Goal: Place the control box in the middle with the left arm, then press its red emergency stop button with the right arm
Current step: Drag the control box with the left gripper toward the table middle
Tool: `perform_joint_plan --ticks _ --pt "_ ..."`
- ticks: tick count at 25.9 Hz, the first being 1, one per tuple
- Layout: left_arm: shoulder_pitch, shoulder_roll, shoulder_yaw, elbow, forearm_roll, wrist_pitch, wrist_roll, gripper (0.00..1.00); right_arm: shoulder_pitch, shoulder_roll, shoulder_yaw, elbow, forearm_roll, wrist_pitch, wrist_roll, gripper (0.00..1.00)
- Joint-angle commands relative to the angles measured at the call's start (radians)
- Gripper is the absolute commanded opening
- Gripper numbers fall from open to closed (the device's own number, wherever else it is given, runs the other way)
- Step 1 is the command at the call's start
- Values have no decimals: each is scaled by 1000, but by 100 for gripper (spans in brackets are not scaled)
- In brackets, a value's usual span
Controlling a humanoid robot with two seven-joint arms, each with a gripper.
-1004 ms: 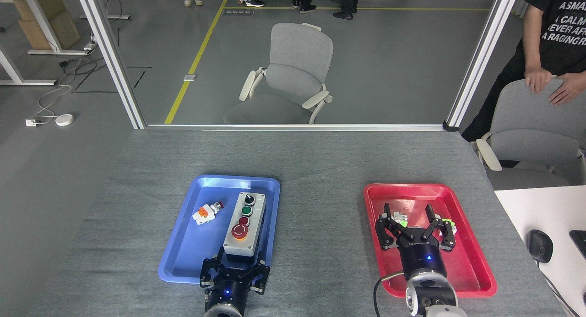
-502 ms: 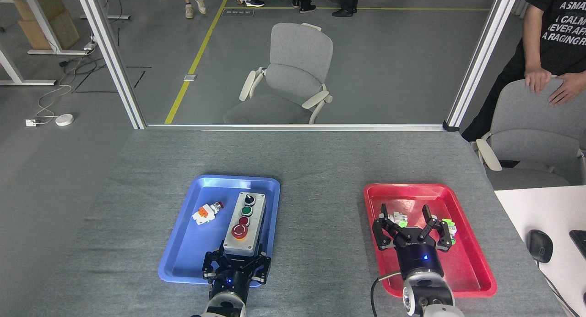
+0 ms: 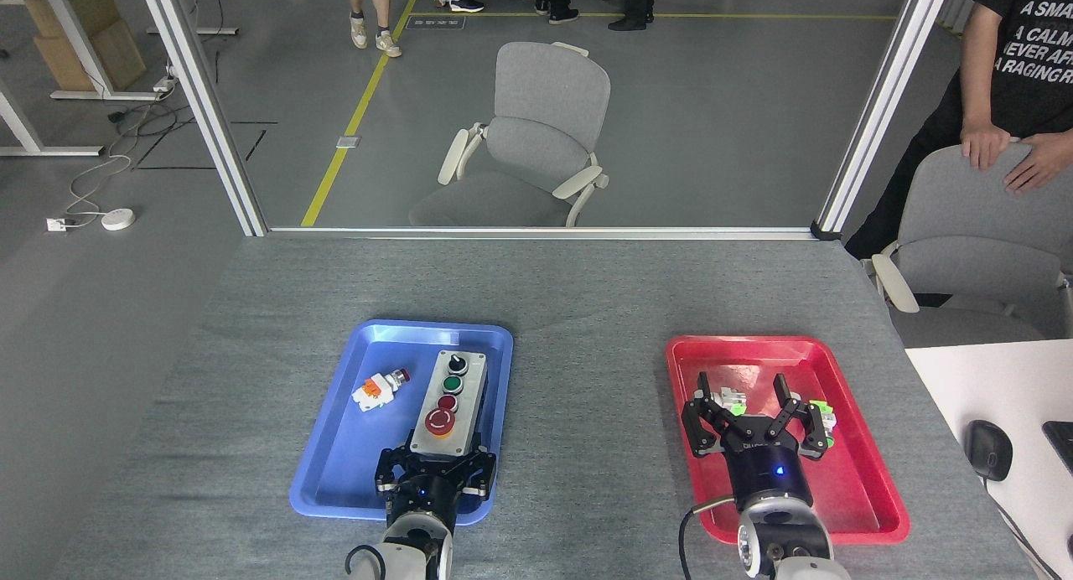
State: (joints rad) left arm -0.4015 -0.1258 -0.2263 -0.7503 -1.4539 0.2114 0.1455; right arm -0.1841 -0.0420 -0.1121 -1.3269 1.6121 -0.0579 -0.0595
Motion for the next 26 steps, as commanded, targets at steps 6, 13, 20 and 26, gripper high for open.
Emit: perform_joint_plan --ticks 6,13,20,26 --pt "-8 6 -2 11 0 -7 -1 18 0 -1 3 0 -1 1 -5 98" --pt "-5 18 -2 -6 1 2 9 0 0 1 5 0 -1 -3 -5 98" --pt "105 78 5 -297 13 -15 -4 0 2 2 19 2 -1 1 -6 98" --pt "164 60 -22 -459 17 -30 -6 0 2 -1 19 2 0 1 -6 98"
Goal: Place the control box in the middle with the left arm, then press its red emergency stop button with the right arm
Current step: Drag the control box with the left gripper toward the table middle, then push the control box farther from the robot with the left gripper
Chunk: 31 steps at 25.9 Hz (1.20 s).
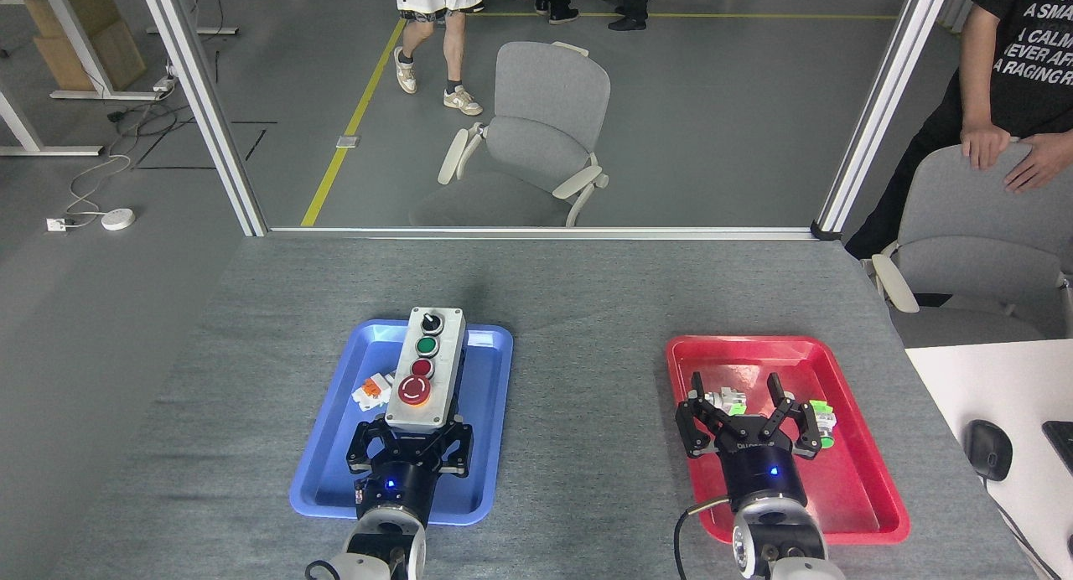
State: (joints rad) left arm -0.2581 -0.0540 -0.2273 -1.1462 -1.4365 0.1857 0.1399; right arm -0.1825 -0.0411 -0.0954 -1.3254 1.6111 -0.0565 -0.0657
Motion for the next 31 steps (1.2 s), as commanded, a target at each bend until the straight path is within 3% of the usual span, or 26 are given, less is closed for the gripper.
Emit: perform_joint_plan --ticks 1,5,12,24,31 --pt "17 -24 -56 -64 -1 1 1 0 0 -2 2 0 1 1 -2 98" --pt "-1 -79 -164 -50 -15 18 0 0 0 -5 3 0 0 0 -2 98" --pt "-69 -86 -399 85 -5 112 -42 0 0 -14 -6 0 0 -6 -2 98" --pt "-185 -87 -552 304 1 103 -148 0 0 -25 -10 3 0 -2 -2 98" --pt "-191 -89 -575 315 2 86 -166 0 0 -20 -12 3 0 -6 0 98"
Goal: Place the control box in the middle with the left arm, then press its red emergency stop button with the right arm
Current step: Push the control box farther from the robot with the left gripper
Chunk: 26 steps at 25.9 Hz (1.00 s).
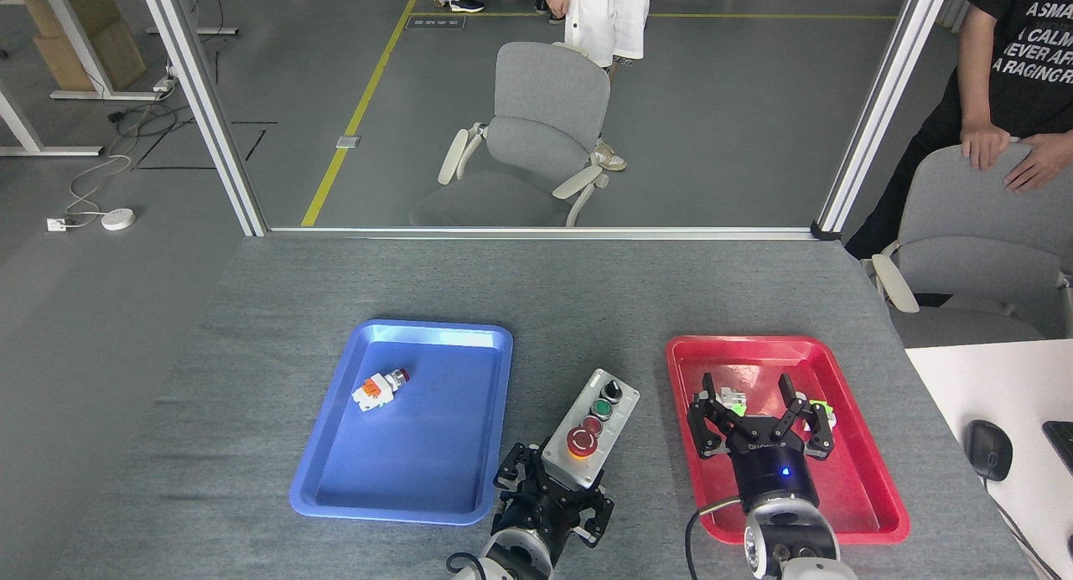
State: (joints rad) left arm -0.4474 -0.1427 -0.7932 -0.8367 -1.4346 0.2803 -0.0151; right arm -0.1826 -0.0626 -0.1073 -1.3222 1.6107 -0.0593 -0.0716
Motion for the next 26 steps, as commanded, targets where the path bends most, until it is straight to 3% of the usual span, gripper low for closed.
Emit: perform_joint_plan --ticks 1,2,4,5,11,18,22,26 --pt "-4 0 -9 5 0 -10 -17 0 0 1 1 0 0 -7 10 98" --pt "-4 0 -9 1 0 -10 -20 0 -1 1 6 1 -2 -8 12 98" --pt "-2 0 -12 -1 0 -4 -22 40 -1 3 12 0 -2 -8 13 98" --pt "-2 2 -14 -1 0 -1 -22 51 -1 4 12 1 0 -8 13 98" --pt "-2 2 -20 -5 2 -1 -17 87 -1 7 14 -2 0 -16 19 98" --pt "26 5 -18 -18 -1 -3 -6 97 -1 7 14 -2 0 -30 23 98" --pt "108 18 -12 -116 -6 -10 -5 98 -1 7 15 -3 0 -76 23 98" --pt "167 97 -4 -219 -3 -4 -5 98 -1 9 31 -5 2 -77 24 97"
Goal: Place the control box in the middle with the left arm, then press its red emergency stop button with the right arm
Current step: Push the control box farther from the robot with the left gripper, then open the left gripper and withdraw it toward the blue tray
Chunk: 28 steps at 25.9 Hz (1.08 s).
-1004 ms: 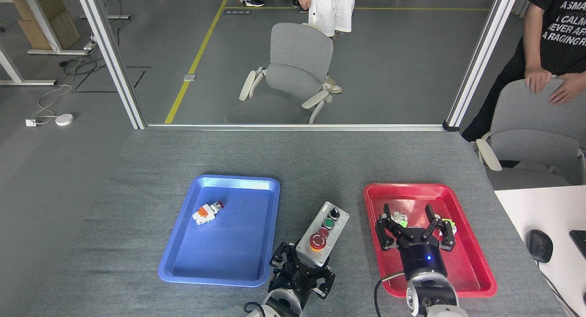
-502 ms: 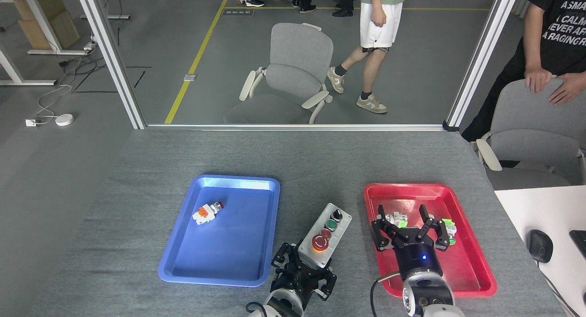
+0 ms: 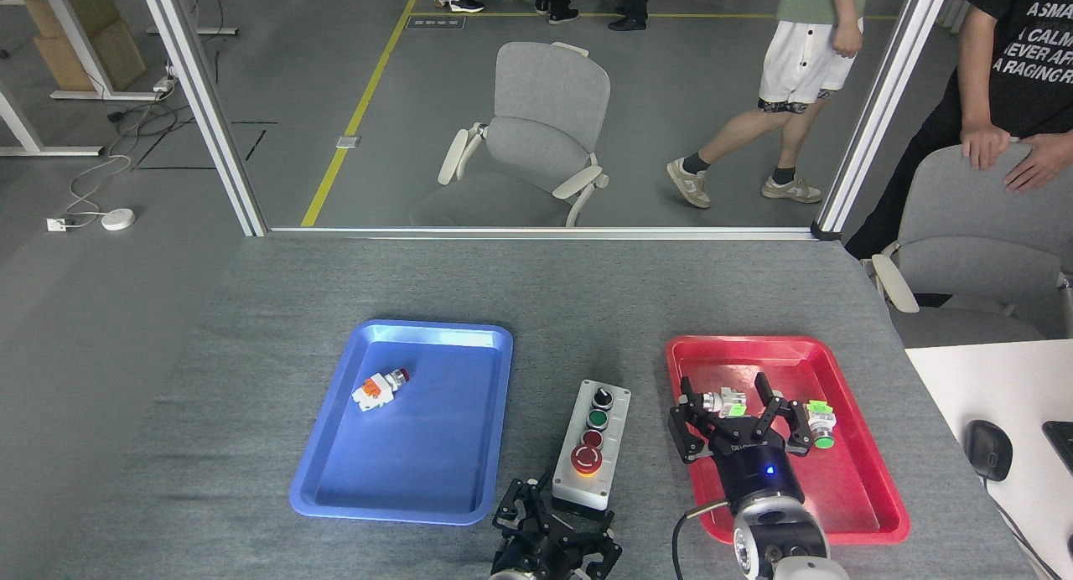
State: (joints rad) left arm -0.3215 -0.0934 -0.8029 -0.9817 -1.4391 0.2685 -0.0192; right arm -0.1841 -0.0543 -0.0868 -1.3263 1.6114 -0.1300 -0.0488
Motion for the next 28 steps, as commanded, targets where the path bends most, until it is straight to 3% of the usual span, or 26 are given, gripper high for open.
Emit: perform_joint_plan --ticks 1,8,12,14,15,18,23,28 --pt "53 64 10 -101 3 11 -1 98 0 1 12 -1 1 -7 6 97" --pt "173 188 119 -368 3 0 -2 98 5 1 32 -8 1 -19 14 88" --pt "229 251 211 -506 3 -5 1 98 9 -1 33 -31 1 -77 27 70" --pt "246 270 264 -568 5 -5 1 98 18 -4 33 -36 1 -158 32 66" --pt "254 274 298 -594 5 -5 1 98 20 -5 33 -37 1 -207 32 58" --pt "266 273 402 -627 6 -26 1 98 28 -2 33 -40 4 -287 32 35" --pt "262 264 544 -624 40 -49 1 98 43 1 81 -42 15 -292 35 1" --pt "245 268 631 -606 155 -63 1 98 61 1 133 -50 19 -286 58 0"
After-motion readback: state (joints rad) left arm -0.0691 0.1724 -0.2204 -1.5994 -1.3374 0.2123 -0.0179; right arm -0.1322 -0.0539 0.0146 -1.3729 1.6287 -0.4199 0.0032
